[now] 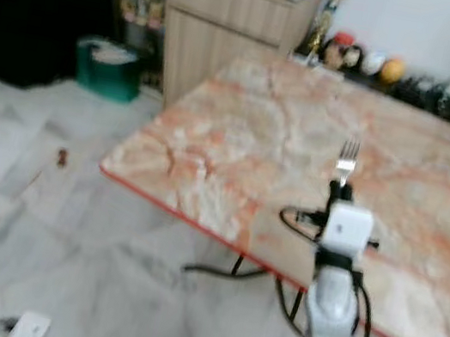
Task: Setting the table
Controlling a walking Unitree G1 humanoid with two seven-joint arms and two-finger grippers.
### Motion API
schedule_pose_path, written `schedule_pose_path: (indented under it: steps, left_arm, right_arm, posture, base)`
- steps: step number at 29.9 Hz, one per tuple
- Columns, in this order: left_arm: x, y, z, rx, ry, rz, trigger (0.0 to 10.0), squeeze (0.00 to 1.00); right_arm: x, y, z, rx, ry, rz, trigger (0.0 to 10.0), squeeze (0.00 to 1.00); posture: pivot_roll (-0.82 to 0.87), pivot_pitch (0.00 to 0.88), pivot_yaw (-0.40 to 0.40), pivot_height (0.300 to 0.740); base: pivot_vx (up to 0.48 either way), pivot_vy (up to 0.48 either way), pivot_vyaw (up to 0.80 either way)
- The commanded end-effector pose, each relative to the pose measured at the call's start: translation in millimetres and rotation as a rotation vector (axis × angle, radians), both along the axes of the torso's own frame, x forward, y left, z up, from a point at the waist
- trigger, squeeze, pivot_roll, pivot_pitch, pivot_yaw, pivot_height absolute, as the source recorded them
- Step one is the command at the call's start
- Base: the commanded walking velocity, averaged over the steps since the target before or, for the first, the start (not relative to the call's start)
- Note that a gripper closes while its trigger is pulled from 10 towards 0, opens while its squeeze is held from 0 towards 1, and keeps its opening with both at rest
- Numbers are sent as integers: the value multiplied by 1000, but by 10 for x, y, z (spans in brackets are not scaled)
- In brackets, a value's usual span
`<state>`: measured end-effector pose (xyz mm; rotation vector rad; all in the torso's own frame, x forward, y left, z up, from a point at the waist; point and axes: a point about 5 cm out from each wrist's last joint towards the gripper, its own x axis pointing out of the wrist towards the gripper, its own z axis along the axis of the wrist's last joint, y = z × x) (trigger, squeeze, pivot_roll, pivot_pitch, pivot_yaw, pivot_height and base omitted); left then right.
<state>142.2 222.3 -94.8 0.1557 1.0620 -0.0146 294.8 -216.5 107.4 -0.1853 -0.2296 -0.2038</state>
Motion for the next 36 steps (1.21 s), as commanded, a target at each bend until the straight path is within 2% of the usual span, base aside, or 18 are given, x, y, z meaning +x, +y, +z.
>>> schedule_pose_path:
  steps: [1, 8, 19, 25, 36]
  left_arm:
    - [26, 4, 9, 0, -2, 8, 10000, 0]
    - [65, 6, 21, 3, -5, 12, 10000, 0]
    - [42, -22, 8, -1, -3, 8, 10000, 0]
    - [43, -8, 11, 9, -5, 10, 10000, 0]
    - [38, -14, 8, 12, -3, 9, 10000, 0]
  right_arm:
    - [23, 17, 23, 10, -7, 6, 10000, 0]
    - [25, 12, 23, 10, -7, 4, 10000, 0]
    - [13, -15, 19, 10, -5, -10, 10000, 0]
    - [3, -46, -15, 17, 10, -25, 10000, 0]
    - [-158, -323, -362, 171, 128, -184, 10000, 0]
  posture:
    - [104, 0, -93, 727]
    - [105, 0, -92, 727]
    - [99, 0, -90, 727]
    - [98, 0, -88, 727]
    - [96, 0, -88, 727]
  base:
    - [-300, 0, 0]
    - [-298, 0, 0]
    - [-288, 0, 0]
    - [0, 0, 0]
    - [0, 0, 0]
